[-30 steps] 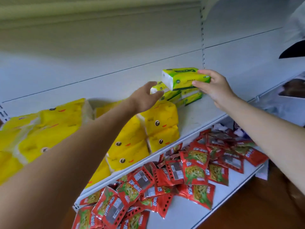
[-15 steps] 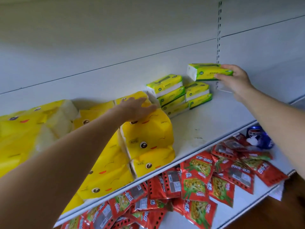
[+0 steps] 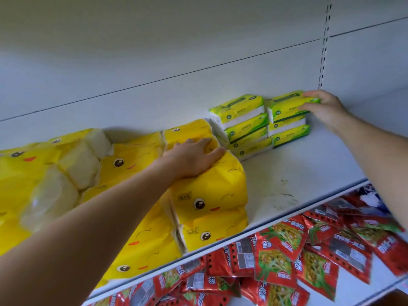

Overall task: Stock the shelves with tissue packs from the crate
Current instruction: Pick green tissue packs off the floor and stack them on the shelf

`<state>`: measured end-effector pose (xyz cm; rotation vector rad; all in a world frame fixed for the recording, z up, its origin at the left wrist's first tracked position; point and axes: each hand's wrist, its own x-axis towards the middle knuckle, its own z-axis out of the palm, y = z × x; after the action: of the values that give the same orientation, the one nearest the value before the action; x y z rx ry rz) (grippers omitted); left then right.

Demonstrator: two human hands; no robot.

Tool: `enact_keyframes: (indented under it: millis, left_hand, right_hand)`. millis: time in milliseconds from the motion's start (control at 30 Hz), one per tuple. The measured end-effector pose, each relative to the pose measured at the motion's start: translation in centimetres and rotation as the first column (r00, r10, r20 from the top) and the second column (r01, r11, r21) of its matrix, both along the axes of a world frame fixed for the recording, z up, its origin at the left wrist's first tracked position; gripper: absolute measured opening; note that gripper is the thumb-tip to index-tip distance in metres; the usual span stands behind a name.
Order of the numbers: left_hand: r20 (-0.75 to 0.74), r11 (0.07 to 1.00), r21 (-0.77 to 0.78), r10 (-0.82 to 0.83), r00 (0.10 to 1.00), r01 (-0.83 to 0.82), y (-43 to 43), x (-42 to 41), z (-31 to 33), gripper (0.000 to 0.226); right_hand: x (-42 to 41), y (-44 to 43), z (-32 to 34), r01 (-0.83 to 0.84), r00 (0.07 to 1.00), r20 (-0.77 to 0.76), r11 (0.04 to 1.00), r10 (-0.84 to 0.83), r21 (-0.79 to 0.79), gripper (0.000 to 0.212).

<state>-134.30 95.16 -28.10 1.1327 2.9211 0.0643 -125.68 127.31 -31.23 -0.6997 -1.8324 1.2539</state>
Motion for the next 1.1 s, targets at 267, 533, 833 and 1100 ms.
enact_keyframes:
  millis: [267, 533, 833, 1100]
  left_hand:
    - [0.002, 1.0, -0.019, 0.01, 1.0, -0.01, 0.1, 0.3, -0.2, 0.068]
    - [-0.003, 1.0, -0.021, 0.017, 1.0, -0.017, -0.1, 0.7, -0.3, 0.068]
    - [0.007, 1.0, -0.014, 0.02, 1.0, -0.02, -0.1, 0.9, -0.1, 0.067]
    - [-0.001, 1.0, 0.001, 0.029, 1.0, -0.029, 0.0, 0.7, -0.4, 0.068]
  right_hand:
    - [-3.5, -0.3, -0.9, -0.022, 0.999, 0.044, 1.0, 0.021, 0.018, 0.047]
    - [-2.7, -1.8, -0.2, 0.149, 0.988, -0.044, 0.984, -0.145, 0.102, 0.055]
    - [-2.7, -11.0, -2.4, -0.037, 0.999, 0.044, 0.462, -0.005, 0.886, 0.08]
    - [-5.9, -14.6, -4.1, -0.213, 0.951, 0.287, 0.435, -0.112, 0.875, 0.089]
